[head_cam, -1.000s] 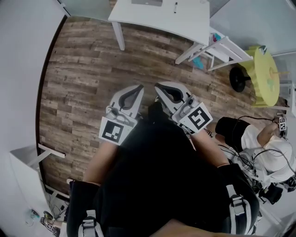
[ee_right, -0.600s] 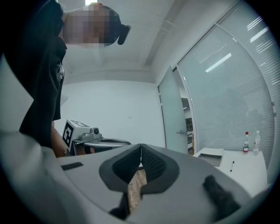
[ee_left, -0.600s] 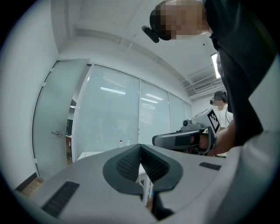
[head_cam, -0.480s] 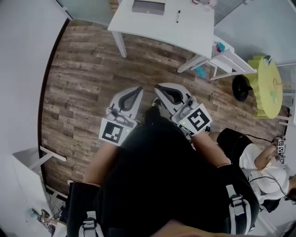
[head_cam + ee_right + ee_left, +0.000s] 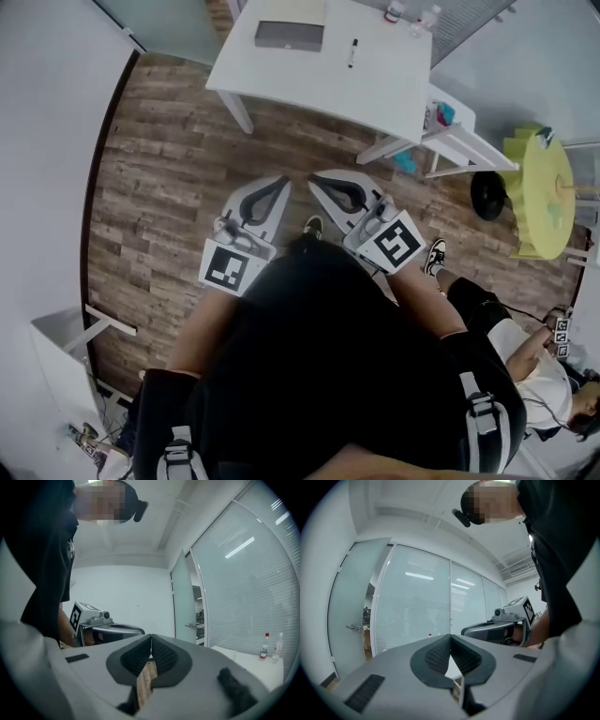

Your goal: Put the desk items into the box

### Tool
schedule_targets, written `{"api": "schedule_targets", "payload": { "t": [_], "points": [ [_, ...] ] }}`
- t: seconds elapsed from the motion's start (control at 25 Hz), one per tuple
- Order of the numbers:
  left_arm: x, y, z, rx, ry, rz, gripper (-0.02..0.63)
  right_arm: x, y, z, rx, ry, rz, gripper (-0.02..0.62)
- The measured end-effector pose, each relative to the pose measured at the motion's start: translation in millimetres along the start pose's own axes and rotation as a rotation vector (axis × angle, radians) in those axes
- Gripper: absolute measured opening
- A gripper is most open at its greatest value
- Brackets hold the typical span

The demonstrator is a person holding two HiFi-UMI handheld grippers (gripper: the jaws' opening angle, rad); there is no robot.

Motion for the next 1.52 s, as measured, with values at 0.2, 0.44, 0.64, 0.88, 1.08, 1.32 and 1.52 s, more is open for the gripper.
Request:
{"api": "schedule_targets", "payload": {
  "t": [0.2,0.44,0.64,0.88,1.08,1.32,1.52],
  "points": [
    [-40,-9,-6,-0.005,0.001,-0.009,0.002,7,5,42,-0.002,0.000,-0.010,0.015],
    [-76,-15,-19,-0.003,0.027,-0.013,0.002,2,4,80,-0.016,0.034,-0.006,0.015],
    [-108,-12,-45,-0.009,0.063,-0.036,0.002,-12,11,116,-0.048,0.073,-0.028,0.015],
    [-150,-9,-94,-0.031,0.124,-0.045,0.002,-45,10,162,-0.058,0.138,-0.047,0.015],
    [-183,-25,-142,-0.037,0.199,-0.029,0.002,-79,-3,205,-0.078,0.211,-0.062,0.015],
    [-213,-35,-198,-0.042,0.278,-0.028,0.002,-121,-19,247,-0.117,0.306,-0.061,0.015],
    [-232,-42,-229,-0.050,0.329,-0.014,0.002,-141,-24,271,-0.144,0.376,-0.061,0.015]
  ]
}}
Point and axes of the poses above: the fingertips, and each gripper's own axes: x backward along the fingers, z to its right, y out of its underside, the point moved 1 cm from there along x, backward along the fingers, and after that the axes turned 13 degrees about -z, right-handed, at the moved point
